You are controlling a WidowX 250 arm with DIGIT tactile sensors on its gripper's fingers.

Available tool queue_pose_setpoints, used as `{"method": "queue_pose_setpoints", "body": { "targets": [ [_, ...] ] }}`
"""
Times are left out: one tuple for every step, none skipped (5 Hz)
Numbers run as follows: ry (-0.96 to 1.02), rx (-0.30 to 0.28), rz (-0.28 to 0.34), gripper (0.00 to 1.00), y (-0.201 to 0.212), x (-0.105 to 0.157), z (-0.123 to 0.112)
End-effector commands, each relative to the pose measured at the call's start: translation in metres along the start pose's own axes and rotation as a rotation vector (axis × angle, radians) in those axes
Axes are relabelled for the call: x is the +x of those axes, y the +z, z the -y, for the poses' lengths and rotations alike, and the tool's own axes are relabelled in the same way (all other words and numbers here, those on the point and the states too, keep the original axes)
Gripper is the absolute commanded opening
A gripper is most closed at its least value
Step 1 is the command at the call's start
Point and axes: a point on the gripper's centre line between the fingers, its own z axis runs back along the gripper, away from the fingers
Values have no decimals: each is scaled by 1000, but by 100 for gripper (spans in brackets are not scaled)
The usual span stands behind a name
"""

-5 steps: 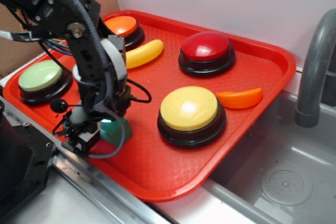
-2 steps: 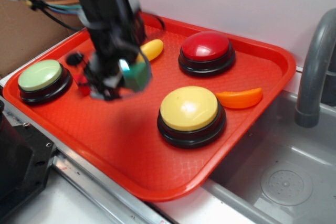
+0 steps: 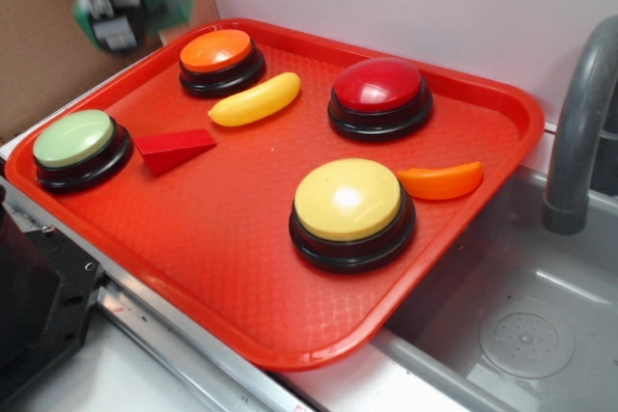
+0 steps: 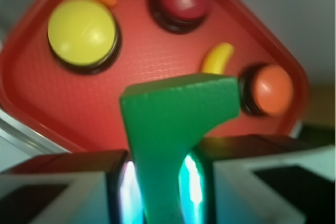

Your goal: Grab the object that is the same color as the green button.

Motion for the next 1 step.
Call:
{"method": "queue_pose_setpoints", "body": {
  "targets": [
    [510,-98,-106,0,36,-1,14]
  ]
}}
